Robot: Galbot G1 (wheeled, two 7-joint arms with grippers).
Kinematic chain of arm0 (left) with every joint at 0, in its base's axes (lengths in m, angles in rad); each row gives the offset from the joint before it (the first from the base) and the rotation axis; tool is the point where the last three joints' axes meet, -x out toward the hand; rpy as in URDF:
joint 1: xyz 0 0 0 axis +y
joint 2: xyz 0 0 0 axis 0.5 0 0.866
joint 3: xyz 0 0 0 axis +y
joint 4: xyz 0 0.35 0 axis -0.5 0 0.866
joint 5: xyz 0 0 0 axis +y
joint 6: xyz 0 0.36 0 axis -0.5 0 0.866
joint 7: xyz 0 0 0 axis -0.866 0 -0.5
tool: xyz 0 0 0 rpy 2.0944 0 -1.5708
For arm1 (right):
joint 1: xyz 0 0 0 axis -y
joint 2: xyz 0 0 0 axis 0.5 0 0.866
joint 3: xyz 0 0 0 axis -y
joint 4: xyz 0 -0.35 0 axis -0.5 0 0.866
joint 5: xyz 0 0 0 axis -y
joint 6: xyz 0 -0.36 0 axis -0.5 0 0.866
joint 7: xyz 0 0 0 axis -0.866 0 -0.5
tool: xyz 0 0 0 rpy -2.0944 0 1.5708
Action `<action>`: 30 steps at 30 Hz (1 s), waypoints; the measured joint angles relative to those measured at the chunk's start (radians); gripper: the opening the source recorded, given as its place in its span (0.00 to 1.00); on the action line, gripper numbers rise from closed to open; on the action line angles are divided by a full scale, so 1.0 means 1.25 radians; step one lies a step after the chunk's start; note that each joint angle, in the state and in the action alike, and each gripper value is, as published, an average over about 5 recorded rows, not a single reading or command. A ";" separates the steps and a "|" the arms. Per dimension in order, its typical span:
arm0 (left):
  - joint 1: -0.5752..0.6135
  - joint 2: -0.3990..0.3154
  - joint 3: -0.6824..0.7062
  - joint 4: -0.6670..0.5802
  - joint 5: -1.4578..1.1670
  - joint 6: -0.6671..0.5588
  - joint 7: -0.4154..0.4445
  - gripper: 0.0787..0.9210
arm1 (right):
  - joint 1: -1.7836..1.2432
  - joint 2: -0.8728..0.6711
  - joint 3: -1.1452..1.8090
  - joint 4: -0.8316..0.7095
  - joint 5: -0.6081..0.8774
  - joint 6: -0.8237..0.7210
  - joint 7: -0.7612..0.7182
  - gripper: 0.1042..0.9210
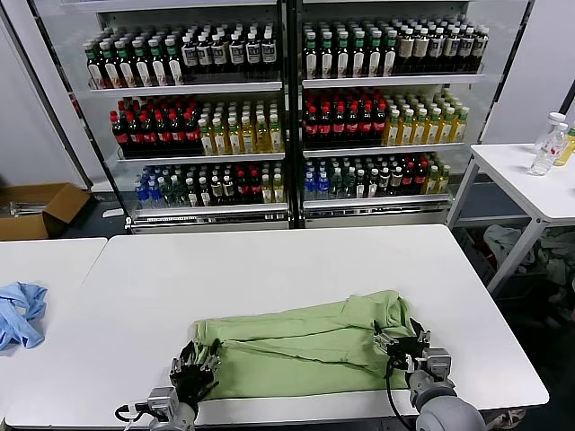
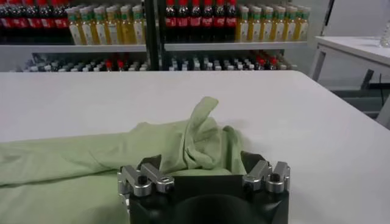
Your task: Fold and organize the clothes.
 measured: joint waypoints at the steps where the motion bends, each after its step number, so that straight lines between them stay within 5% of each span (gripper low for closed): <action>1: 0.001 0.002 -0.002 0.000 -0.004 -0.004 0.002 0.47 | 0.000 0.000 0.000 0.000 0.001 0.001 0.001 0.88; 15: 0.012 0.047 -0.058 -0.002 -0.066 -0.040 0.033 0.04 | 0.015 -0.005 0.000 -0.010 0.011 0.009 0.010 0.88; 30: -0.042 0.154 -0.269 -0.004 -0.166 -0.034 0.043 0.02 | 0.043 -0.014 -0.011 -0.014 0.017 0.011 0.003 0.88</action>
